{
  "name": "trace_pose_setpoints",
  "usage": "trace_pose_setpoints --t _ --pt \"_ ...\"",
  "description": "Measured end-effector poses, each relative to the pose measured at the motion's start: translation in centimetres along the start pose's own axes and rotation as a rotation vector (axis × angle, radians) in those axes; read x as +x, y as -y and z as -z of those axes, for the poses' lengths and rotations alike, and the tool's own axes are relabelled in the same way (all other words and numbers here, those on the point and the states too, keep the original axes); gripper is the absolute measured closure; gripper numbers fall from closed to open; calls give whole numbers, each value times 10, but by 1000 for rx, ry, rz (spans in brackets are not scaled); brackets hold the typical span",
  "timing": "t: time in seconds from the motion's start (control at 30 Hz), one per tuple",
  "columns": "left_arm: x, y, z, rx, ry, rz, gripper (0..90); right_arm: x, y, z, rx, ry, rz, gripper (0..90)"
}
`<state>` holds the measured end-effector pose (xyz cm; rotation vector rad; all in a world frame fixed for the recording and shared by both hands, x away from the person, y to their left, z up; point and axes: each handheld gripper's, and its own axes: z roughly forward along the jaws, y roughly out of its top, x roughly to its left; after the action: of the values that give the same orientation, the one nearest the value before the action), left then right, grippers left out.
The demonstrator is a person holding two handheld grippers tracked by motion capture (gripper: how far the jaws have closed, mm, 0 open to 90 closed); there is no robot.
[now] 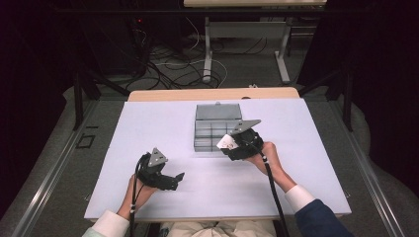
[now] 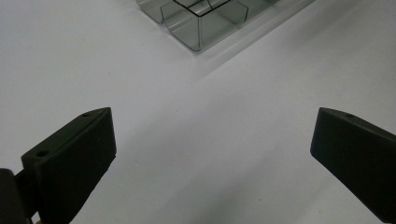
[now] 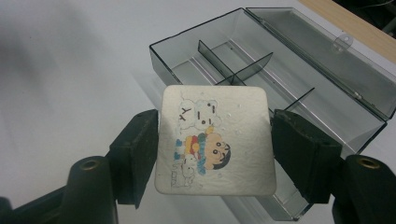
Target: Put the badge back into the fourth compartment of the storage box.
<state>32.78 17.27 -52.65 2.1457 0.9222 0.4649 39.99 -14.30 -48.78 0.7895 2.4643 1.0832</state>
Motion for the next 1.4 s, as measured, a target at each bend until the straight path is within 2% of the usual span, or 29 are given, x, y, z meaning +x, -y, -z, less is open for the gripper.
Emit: trace_pose_setpoints --t 0.3,0.33,0.4,0.43,0.6,0.7,0.73,0.77,0.93,1.1,1.13,1.2,1.3,1.33,1.37,1.4 --pt "-1 0 0 -2 0 3 0 -2 -7 -2 -10 -4 -4 326" --pt "-1 0 0 -2 -2 3 0 -3 -8 -2 0 -10 3 326" --pt "-1 0 0 -3 1 4 0 -3 -9 -4 -15 -3 4 326" --pt "-1 0 0 -3 0 4 0 -3 -10 -3 -1 -13 8 326" --pt "-1 0 0 -4 2 4 0 -3 -13 -7 -17 -17 27 326" --pt "0 0 0 -4 1 4 0 -3 -16 -7 -2 -28 30 326" --pt "0 0 -1 -2 0 3 0 -3 -17 -8 -15 -16 29 326" --pt "0 -1 1 17 13 -2 0 -3 -18 -8 -3 -18 30 326" --pt "0 -1 1 16 13 -2 0 -3 -23 -10 -29 -23 53 326" --pt "0 -1 1 16 13 -2 0 -2 -30 -14 -18 -34 70 326" --pt "0 -1 1 16 13 -2 0 -1 -31 -17 -43 -39 71 326" --pt "0 0 1 17 13 -2 0 -2 -33 -16 -17 -55 80 326" --pt "-1 0 -1 -2 1 3 0 -2 -36 -20 -26 -55 83 326" --pt "-1 0 -1 -1 1 3 0 -3 -37 -21 -21 -64 97 326" --pt "0 0 1 18 14 -2 0 -3 -37 -22 -13 -64 88 326" --pt "0 0 1 17 13 -1 0 -3 -37 -24 -25 -56 87 326"
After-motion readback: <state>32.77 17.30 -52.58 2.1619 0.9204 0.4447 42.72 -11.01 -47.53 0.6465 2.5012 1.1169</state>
